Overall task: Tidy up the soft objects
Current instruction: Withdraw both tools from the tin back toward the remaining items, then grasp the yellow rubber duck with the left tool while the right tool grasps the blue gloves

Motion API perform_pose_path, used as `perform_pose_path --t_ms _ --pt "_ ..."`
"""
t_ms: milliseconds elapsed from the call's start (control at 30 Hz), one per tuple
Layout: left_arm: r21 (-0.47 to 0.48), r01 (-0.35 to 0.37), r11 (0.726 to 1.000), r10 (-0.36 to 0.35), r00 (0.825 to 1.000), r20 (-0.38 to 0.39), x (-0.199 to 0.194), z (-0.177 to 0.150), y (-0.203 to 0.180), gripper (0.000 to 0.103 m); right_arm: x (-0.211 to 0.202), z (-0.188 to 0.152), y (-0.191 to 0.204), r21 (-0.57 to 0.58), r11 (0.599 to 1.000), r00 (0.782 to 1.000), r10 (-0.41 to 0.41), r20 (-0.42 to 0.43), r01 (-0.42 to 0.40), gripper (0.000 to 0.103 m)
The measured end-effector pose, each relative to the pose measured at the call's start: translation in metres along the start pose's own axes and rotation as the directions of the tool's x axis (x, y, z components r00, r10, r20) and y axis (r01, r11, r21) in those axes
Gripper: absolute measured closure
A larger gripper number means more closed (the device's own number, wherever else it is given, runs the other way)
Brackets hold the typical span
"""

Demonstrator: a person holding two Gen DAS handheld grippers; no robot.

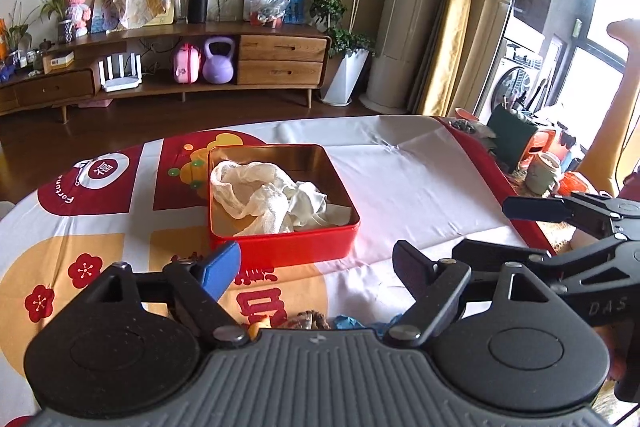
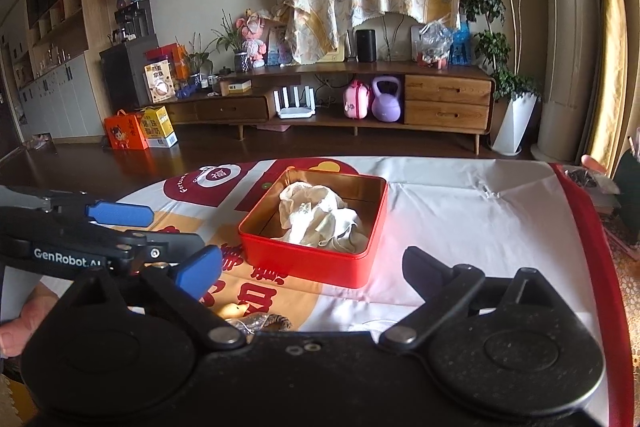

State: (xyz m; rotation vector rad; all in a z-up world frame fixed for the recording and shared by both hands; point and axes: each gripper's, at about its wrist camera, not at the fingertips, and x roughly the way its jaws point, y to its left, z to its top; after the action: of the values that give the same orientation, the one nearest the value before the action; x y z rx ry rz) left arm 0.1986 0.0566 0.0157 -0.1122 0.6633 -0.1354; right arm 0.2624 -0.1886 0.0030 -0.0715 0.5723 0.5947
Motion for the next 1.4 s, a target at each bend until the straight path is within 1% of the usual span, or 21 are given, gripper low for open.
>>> perform_pose_path --t_ms 67,133,200,267,567,733,933,1033,1200,1333,1400 --pt "0.007 -0.009 1.000 0.009 1.000 0.011 -0.008 -0.006 -0.003 0.019 -0.007 -0.005 0.003 -0.013 1.000 1.000 -0.015 0.021 0.015 0.006" --pt "0.004 0.004 1.000 -0.004 1.000 0.021 -0.018 -0.013 -0.006 0.018 -0.015 -0.013 0.007 -0.018 0.999 0.999 -0.029 0.038 0.030 0.006" --pt "-0.003 0.017 1.000 -0.017 0.999 0.027 -0.025 -0.020 -0.008 0.015 -0.021 -0.019 0.009 -0.019 0.999 0.999 -0.031 0.043 0.031 0.005" --pt "-0.011 0.024 1.000 -0.024 0.999 0.035 -0.031 -0.026 -0.010 0.008 -0.027 -0.024 0.011 -0.015 0.999 0.998 -0.030 0.052 0.031 0.005" --pt "-0.009 0.024 1.000 -0.023 0.997 0.079 -0.053 -0.047 -0.017 0.008 -0.046 -0.046 0.018 -0.012 0.999 0.997 -0.038 0.073 0.039 0.003" --pt "0.001 -0.003 1.000 0.003 0.996 0.093 -0.063 -0.059 -0.024 0.006 -0.056 -0.059 0.022 0.006 0.999 0.996 -0.039 0.082 0.038 0.002" --pt "0.052 -0.046 0.998 0.039 0.992 0.121 -0.069 -0.082 -0.035 0.005 -0.066 -0.079 0.028 0.027 0.999 0.998 -0.031 0.061 0.029 0.002" --pt "0.056 -0.048 0.997 0.041 0.991 0.126 -0.070 -0.094 -0.034 0.005 -0.068 -0.086 0.027 0.027 0.999 0.999 -0.030 0.045 0.029 0.002" --pt "0.034 -0.056 0.998 0.052 0.993 0.102 -0.065 -0.108 -0.027 0.005 -0.066 -0.096 0.023 0.038 0.998 0.999 -0.044 0.019 0.043 0.002" --pt "0.024 -0.086 0.996 0.083 0.992 0.092 -0.059 -0.115 -0.021 0.005 -0.059 -0.101 0.019 0.045 0.998 0.999 -0.051 -0.007 0.051 0.002" --pt "0.024 -0.108 0.994 0.106 0.992 0.071 -0.052 -0.115 -0.018 0.005 -0.054 -0.103 0.018 0.046 0.997 0.998 -0.054 -0.021 0.055 0.002"
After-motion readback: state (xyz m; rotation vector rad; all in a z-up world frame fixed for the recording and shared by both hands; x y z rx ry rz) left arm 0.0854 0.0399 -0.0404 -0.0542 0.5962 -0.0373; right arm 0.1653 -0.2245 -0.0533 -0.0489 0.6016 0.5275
